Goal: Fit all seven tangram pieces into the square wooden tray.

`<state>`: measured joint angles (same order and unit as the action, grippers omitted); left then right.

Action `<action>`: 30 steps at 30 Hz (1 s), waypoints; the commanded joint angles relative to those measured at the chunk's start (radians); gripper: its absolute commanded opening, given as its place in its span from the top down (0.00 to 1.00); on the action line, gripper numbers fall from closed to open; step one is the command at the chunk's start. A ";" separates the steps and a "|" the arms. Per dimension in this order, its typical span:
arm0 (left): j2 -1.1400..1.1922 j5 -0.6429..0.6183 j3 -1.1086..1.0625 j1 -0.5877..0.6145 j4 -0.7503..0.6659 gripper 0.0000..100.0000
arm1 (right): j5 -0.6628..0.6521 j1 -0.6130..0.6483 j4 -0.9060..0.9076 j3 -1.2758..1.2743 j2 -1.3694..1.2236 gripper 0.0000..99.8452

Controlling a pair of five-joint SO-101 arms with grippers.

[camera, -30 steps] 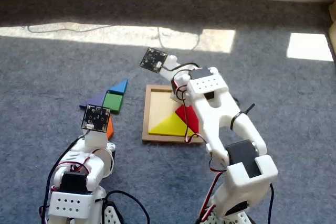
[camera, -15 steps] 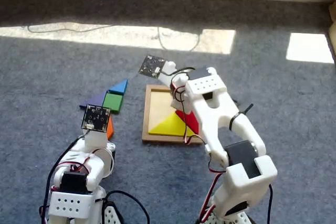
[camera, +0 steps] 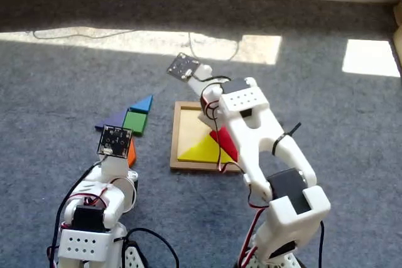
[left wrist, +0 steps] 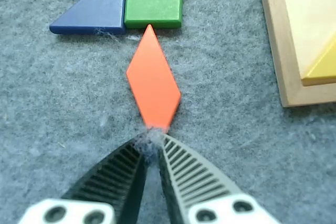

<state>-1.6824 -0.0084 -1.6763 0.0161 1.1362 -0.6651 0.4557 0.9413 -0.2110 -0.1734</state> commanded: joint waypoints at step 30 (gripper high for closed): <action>-0.010 0.006 -0.028 0.012 0.005 0.99 | 0.229 -0.015 0.001 0.001 0.139 0.99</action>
<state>-1.6824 -0.0084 -1.6763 0.0161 1.1362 -0.4427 0.4035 0.9045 -0.2140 -0.1949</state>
